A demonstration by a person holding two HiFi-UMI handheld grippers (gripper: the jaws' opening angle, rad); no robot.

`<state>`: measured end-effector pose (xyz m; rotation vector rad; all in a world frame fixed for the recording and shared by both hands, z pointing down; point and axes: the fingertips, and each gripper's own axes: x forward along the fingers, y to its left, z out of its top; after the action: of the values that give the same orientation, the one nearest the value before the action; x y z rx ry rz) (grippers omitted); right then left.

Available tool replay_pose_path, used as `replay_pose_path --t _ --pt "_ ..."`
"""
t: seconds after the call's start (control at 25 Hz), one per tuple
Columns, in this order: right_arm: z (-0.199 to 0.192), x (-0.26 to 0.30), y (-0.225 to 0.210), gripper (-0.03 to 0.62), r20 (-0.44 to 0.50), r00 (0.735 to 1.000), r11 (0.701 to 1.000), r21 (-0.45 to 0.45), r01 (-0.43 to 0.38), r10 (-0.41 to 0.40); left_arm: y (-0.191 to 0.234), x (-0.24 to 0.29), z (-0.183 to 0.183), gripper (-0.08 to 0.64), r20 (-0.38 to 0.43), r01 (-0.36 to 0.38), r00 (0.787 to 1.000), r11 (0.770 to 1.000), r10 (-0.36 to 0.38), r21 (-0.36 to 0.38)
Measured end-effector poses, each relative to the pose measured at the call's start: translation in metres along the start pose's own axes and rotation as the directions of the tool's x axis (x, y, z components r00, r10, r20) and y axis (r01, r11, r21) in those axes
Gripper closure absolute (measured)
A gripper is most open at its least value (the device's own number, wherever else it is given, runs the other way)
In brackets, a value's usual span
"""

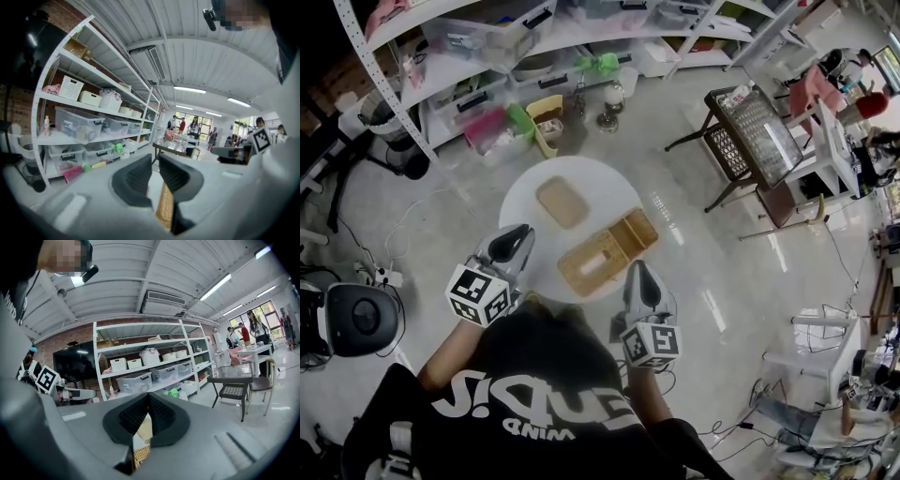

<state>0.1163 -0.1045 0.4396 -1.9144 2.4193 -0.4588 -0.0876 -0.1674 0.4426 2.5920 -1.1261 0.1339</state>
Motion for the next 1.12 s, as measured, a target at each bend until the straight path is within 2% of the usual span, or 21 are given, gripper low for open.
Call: replay_pose_path --t 0.16,0.28,0.44,0.52,0.68,0.92,1.12 --pt "0.006 0.005 -0.01 0.594 0.013 1.0 1.0 0.019 -0.008 0.007 0.003 0.011 -0.004 0.504 -0.01 -0.023 1.0 0.999 0.022 -0.027" --pt "0.008 0.007 -0.02 0.594 0.023 1.0 1.0 0.017 -0.011 0.011 0.004 0.023 -0.013 0.458 -0.033 -0.024 0.999 0.998 0.022 -0.061" --pt "0.007 0.009 -0.031 0.594 0.019 1.0 1.0 0.017 -0.011 0.01 0.004 0.039 -0.029 0.348 -0.065 -0.01 0.998 0.993 0.002 -0.118" --pt "0.008 0.01 -0.034 0.594 0.016 1.0 1.0 0.017 -0.01 0.009 0.006 0.045 -0.037 0.314 -0.085 -0.011 0.996 0.99 -0.001 -0.144" --pt "0.01 0.011 -0.04 0.594 0.013 1.0 1.0 0.021 -0.005 0.005 0.014 0.058 -0.054 0.299 -0.122 -0.033 0.992 0.983 0.011 -0.178" --pt "0.01 0.013 -0.052 0.594 0.009 1.0 1.0 0.023 0.004 -0.004 0.024 0.08 -0.083 0.299 -0.192 -0.06 0.981 0.984 0.027 -0.167" --pt "0.01 0.022 -0.058 0.594 0.0 1.0 1.0 0.02 -0.002 0.002 0.035 0.102 -0.113 0.301 -0.272 -0.074 0.962 0.982 0.024 -0.173"
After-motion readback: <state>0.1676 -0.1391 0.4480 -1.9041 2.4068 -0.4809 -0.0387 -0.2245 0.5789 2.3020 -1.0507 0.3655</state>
